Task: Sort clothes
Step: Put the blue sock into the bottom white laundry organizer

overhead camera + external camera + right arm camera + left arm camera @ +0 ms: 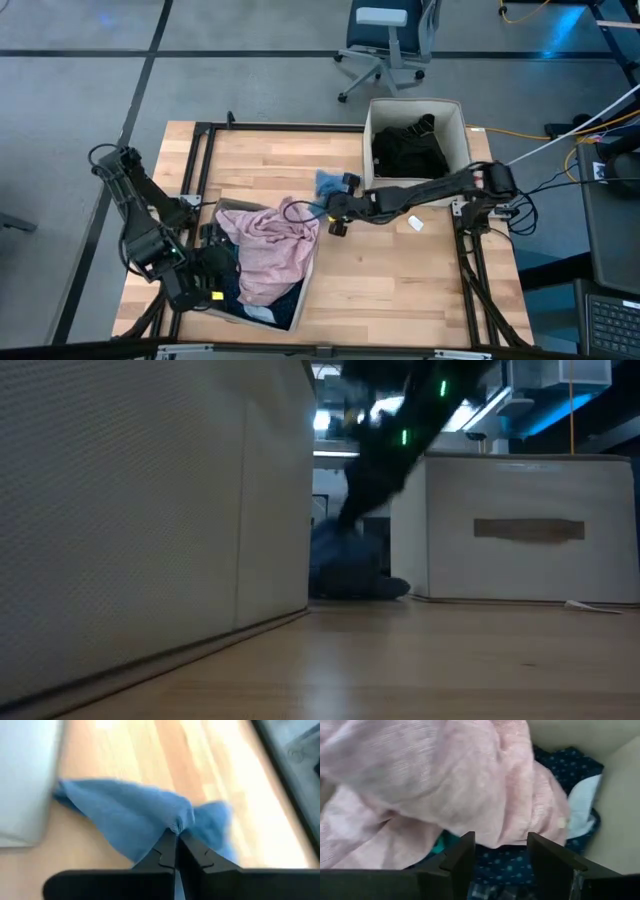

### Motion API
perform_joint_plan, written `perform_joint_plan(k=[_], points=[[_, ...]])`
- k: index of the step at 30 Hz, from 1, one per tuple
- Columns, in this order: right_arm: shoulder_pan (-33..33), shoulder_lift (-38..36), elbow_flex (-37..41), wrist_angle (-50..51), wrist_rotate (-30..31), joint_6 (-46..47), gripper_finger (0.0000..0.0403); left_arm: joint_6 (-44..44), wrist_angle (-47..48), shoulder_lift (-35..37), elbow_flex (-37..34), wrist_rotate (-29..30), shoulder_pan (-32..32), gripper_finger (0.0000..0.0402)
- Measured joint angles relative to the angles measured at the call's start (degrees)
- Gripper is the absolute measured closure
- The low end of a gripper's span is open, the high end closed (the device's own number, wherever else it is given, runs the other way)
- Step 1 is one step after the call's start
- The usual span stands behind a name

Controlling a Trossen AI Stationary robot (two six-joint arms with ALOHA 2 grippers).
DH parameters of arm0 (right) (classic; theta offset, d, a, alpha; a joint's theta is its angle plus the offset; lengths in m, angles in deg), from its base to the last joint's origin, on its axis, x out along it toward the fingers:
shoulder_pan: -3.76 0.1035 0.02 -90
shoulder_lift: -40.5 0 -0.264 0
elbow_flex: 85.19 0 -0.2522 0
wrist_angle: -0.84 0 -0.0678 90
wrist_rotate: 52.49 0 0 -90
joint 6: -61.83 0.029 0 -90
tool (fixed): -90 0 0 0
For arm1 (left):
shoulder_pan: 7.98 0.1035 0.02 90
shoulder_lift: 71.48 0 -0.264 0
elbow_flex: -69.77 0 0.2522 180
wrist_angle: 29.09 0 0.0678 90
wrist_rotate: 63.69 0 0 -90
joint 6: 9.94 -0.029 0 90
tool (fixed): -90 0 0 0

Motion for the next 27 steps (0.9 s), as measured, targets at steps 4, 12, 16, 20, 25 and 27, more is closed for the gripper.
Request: perform_joint_plan(k=[4,12,16,20,25,27], points=[[2.1,-5.3,-6.1,10.3,3.2,0.0,0.0388,2.2,3.4,0.0,0.0,3.7,-1.4,0.0231],[4.0,-9.8,-21.6,23.2,10.7,-1.0,0.0393,5.8,8.6,0.0,0.0,8.0,-3.3,0.0231],[3.9,-9.9,-28.2,25.0,10.7,-3.0,0.0397,5.9,8.9,0.0,0.0,9.0,-3.5,0.0231],[4.3,-9.9,-33.6,25.1,9.7,-5.8,0.0399,5.9,8.9,0.0,0.0,9.3,-3.6,0.0231],[6.0,-9.9,-39.0,24.4,6.7,-7.6,0.0395,5.7,9.1,0.0,0.0,9.5,-3.6,0.0231],[7.2,-9.9,-40.8,23.8,6.5,-8.7,0.0397,5.6,9.1,0.0,0.0,9.6,-3.6,0.0231]])
